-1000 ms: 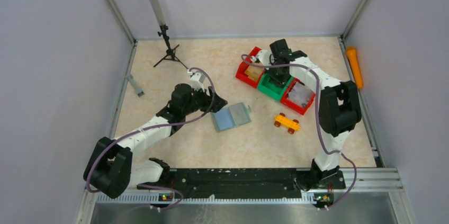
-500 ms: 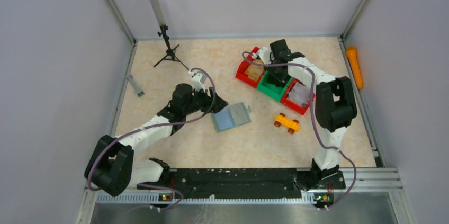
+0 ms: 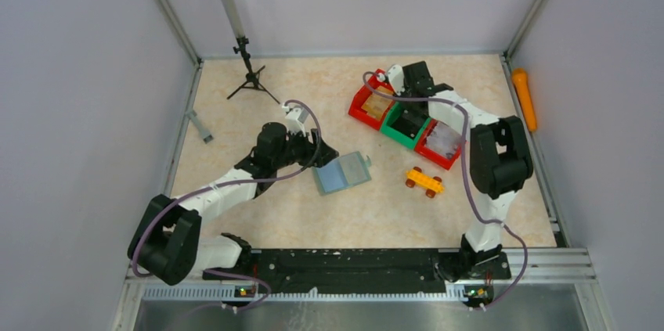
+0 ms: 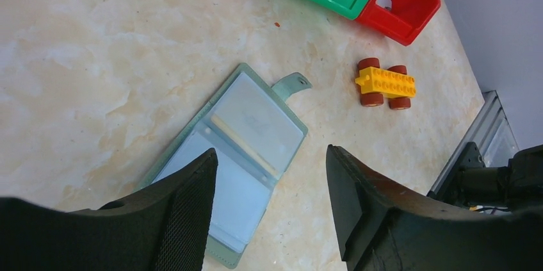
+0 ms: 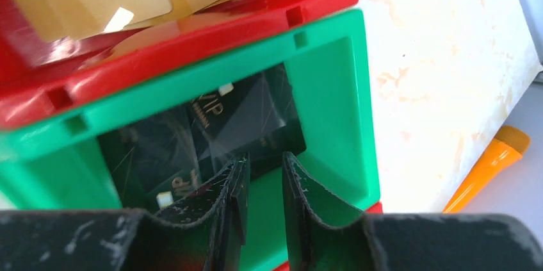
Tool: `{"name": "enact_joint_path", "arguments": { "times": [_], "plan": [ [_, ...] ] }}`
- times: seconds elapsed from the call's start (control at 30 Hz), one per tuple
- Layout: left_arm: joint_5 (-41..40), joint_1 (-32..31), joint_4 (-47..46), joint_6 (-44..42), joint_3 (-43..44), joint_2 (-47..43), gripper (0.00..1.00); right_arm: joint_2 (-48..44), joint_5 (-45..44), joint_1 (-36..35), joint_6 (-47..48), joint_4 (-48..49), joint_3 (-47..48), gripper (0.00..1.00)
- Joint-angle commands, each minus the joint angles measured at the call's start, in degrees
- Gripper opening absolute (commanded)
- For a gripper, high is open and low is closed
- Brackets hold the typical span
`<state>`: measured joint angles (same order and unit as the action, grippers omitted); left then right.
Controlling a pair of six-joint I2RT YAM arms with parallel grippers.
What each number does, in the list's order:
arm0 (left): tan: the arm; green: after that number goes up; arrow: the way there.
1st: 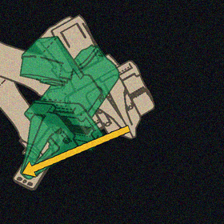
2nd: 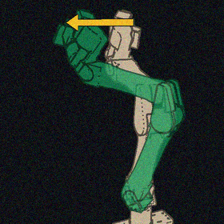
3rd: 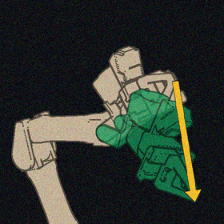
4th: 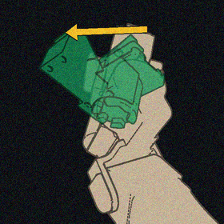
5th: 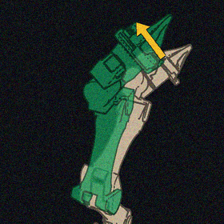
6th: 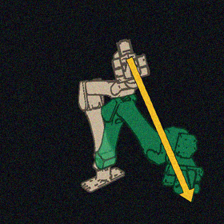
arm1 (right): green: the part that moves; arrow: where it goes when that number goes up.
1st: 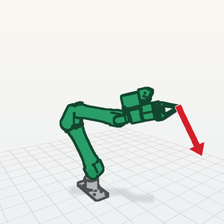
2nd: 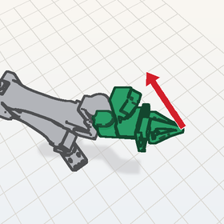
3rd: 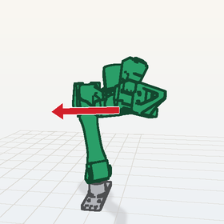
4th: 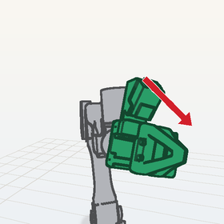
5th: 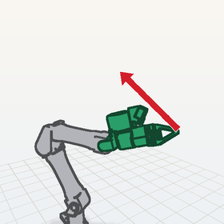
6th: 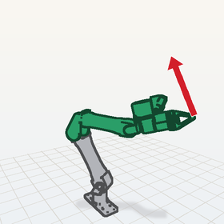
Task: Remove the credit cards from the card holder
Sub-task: Place the credit card in the storage box.
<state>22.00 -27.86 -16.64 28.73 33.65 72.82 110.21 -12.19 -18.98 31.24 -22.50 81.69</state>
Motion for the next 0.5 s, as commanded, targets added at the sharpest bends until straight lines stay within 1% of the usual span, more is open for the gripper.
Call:
{"name": "enact_joint_path", "arguments": {
  "times": [0.0,0.07,0.13,0.17,0.2,0.3,0.33,0.4,0.43,0.47],
  "plan": [
    [-4.1,-0.1,1.0,-1.3,2.3,-1.3,0.66,-11.8,4.2,-2.1,-3.9,3.9,-3.6,0.27],
    [-6.6,-0.1,3.8,-1.8,2.7,-2.6,0.67,-15.2,2.8,-5.4,-3.9,7.9,-7.0,0.27],
    [-8.0,-0.1,4.8,-2.1,2.3,-4.0,0.68,-17.6,-1.6,-9.8,-5.4,12.2,-10.5,0.29],
    [-8.2,0.0,5.0,-2.2,1.9,-4.7,0.7,-18.0,-3.5,-11.9,-6.3,13.2,-11.3,0.3],
    [-8.5,0.0,5.6,-2.3,1.6,-5.5,0.72,-17.8,-5.4,-13.9,-8.0,13.3,-11.6,0.33],
    [-10.1,-0.1,9.4,-2.9,1.2,-8.8,0.77,-15.1,-14.1,-18.5,-15.8,11.6,-8.7,0.47],
    [-11.6,0.0,11.1,-3.0,0.9,-10.2,0.81,-13.9,-17.2,-19.6,-19.5,9.4,-6.8,0.5],
    [-16.4,0.0,15.4,-2.2,0.2,-13.1,0.92,-10.8,-19.0,-20.7,-29.0,1.3,-1.3,0.61],
    [-19.9,0.0,17.1,-1.1,-0.6,-14.9,0.98,-9.1,-19.7,-20.7,-35.8,-3.2,0.8,0.71],
    [-24.4,0.1,18.6,0.7,-1.9,-16.6,0.99,-8.2,-21.0,-20.8,-40.1,-4.9,0.6,0.82]
  ]
}}
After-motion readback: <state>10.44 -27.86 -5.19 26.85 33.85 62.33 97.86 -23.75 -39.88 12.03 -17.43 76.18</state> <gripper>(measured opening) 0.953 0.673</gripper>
